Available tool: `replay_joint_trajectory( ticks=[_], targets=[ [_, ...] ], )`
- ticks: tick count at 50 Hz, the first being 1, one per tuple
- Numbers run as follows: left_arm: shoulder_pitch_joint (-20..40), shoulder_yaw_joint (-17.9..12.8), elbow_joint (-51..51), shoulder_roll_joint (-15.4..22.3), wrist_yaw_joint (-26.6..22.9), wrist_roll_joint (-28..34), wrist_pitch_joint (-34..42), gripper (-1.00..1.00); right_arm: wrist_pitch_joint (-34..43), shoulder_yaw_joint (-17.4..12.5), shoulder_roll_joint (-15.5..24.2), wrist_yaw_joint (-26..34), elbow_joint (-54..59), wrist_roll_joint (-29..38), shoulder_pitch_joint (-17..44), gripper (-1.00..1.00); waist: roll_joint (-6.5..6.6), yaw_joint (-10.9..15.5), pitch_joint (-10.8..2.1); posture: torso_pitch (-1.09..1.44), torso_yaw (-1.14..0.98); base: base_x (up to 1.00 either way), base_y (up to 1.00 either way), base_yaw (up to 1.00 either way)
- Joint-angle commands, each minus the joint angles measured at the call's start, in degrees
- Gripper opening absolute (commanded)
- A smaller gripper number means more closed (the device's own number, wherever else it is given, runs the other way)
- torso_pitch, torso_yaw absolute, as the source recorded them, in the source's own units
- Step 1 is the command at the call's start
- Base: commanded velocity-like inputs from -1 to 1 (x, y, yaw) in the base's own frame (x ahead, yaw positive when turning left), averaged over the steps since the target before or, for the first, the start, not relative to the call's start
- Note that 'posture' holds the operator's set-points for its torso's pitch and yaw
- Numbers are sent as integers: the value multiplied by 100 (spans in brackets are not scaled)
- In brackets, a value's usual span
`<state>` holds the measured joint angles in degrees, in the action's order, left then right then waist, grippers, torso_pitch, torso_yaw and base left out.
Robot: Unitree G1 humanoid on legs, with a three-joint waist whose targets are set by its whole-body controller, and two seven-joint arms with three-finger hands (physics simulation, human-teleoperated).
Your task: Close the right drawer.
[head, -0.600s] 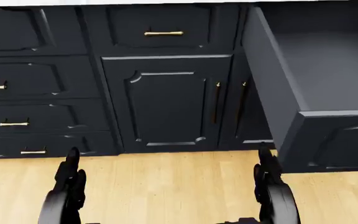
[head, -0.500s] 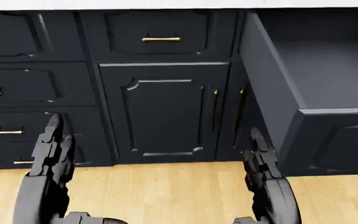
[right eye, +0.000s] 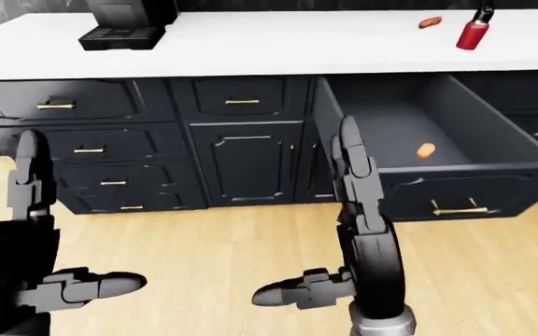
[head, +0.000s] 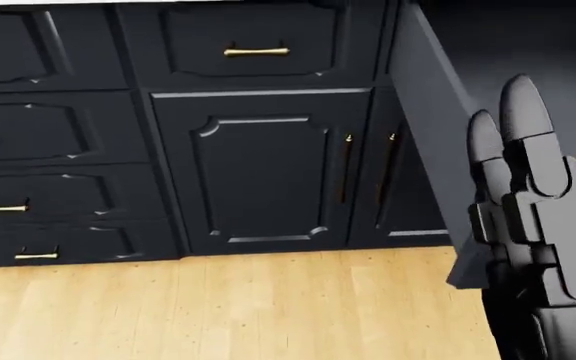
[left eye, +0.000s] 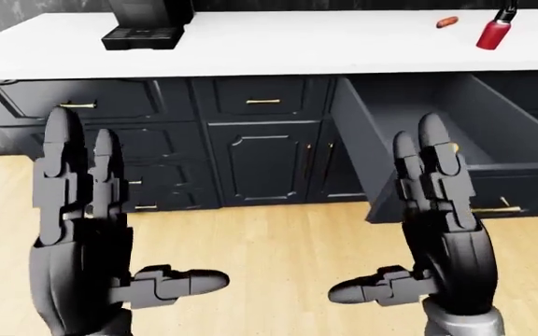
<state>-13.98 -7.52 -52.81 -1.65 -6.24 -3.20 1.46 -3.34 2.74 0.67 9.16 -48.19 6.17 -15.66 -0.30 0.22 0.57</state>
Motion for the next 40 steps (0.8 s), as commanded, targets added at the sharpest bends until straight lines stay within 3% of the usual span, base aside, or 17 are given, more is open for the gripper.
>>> replay_joint_trajectory(
  ticks=[1,8,21,31,32,34,40],
  targets=[
    [30,-114,-518,-17,-12,-154,-58,100,-219,-14,13,-32,-703,40,-75,100,9,-8,-69,0,0,0,0,0],
    [-15,-278,-718,106,124,-427,-125,100,-208,-5,-46,118,-1181,331,-190,100,23,-15,-2,0,0,0,0,0],
    [-132,-113,-719,3,-30,-215,-197,100,-273,147,-5,-59,-945,574,-220,100,15,-9,35,0,0,0,0,0],
    [-161,-101,-718,45,-3,-230,-211,100,-354,271,57,-144,-957,455,-314,100,15,-5,17,0,0,0,0,0],
    [-164,-88,-718,58,8,-224,-210,100,-357,291,64,-145,-941,453,-313,100,41,-34,-48,0,0,0,0,-15],
    [-163,-76,-718,101,53,-238,-209,100,-389,286,80,-142,-932,435,-323,100,50,-31,124,0,0,0,0,-17],
    [-177,-50,-718,144,93,-242,-223,100,-537,259,88,-134,-859,409,-367,100,-49,-96,226,0,0,0,0,-39]
  ],
)
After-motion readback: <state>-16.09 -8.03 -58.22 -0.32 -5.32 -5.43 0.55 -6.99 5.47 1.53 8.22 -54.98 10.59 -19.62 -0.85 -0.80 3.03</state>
